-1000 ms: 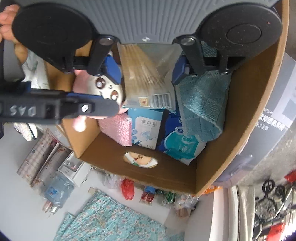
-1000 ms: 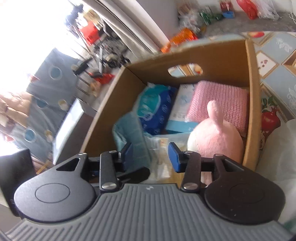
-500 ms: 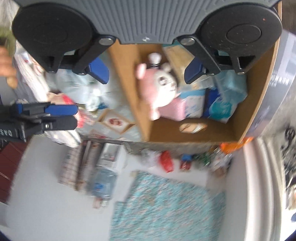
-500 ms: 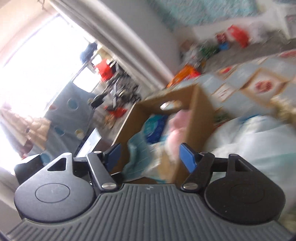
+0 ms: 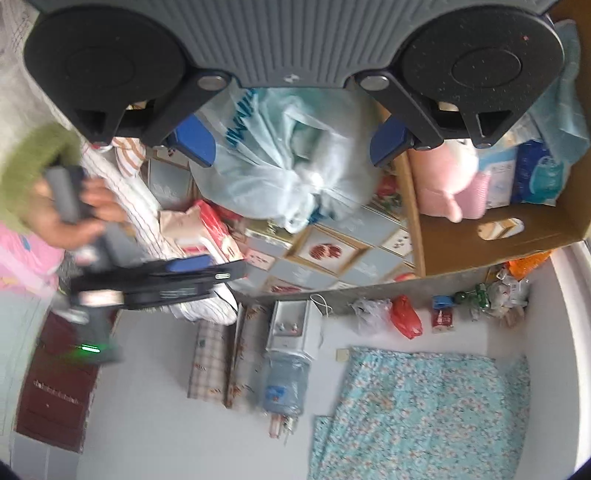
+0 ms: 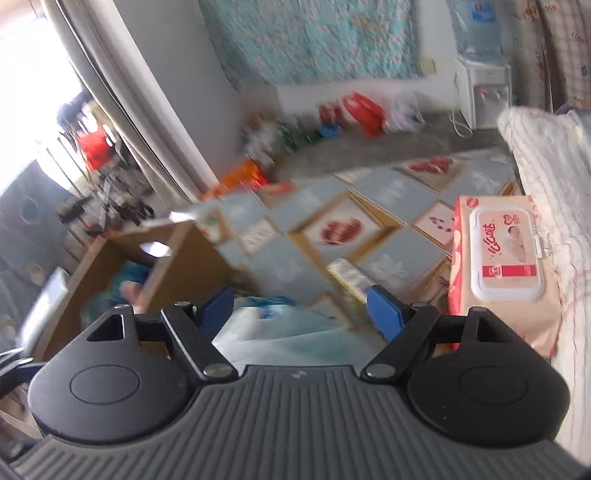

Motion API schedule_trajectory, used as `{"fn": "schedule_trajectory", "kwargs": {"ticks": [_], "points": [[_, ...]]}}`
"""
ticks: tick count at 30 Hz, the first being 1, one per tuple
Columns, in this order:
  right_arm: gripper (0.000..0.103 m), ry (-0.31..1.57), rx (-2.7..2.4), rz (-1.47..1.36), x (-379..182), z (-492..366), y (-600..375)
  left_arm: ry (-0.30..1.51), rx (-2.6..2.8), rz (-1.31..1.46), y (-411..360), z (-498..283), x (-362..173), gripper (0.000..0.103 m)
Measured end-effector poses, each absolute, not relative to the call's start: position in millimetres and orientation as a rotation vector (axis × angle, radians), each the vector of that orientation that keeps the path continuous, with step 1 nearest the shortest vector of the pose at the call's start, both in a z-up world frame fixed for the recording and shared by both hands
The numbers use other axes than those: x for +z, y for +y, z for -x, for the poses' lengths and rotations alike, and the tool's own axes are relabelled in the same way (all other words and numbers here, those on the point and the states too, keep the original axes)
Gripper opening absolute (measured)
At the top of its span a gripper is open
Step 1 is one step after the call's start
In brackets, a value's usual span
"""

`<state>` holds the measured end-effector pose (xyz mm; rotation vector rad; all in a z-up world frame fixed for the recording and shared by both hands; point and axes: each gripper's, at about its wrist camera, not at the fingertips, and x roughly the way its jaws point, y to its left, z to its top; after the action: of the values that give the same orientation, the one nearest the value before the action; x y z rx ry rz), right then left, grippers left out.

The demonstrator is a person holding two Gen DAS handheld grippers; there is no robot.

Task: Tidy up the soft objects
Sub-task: 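Move the right tool to the floor and grasp the small gold packet, then lift the gold packet with the right tool and carry it to the box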

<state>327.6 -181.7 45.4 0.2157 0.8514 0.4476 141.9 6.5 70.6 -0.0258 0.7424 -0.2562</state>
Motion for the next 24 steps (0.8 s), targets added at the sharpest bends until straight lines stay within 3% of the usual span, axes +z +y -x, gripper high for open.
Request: {"fn": "schedule_trajectory", "kwargs": {"ticks": [5,8,13,19,24], "points": [[0.077,0.905,0.405,-0.127,-4,-373,-169,0.729,-0.252,-0.012,-7,-138,60,0.092],[0.07,0.945,0.404,-0.095,-30,-389,-151,0.723,-0.232,-0.026,-6,-137,57,0.092],[0.037,0.99,0.398,-0.089,-54,-403,-154,0.711,-0.211,-0.016,-3,-132,53,0.092],[0.026,0.951,0.373,-0.145,-46,-398,-167,0.703,-0.216,-0.016,-5,-132,51,0.092],[0.026,0.902,0.423,-0.302,-21,-383,-186,0.66,-0.175,-0.06,-8,-135,50,0.092]]}}
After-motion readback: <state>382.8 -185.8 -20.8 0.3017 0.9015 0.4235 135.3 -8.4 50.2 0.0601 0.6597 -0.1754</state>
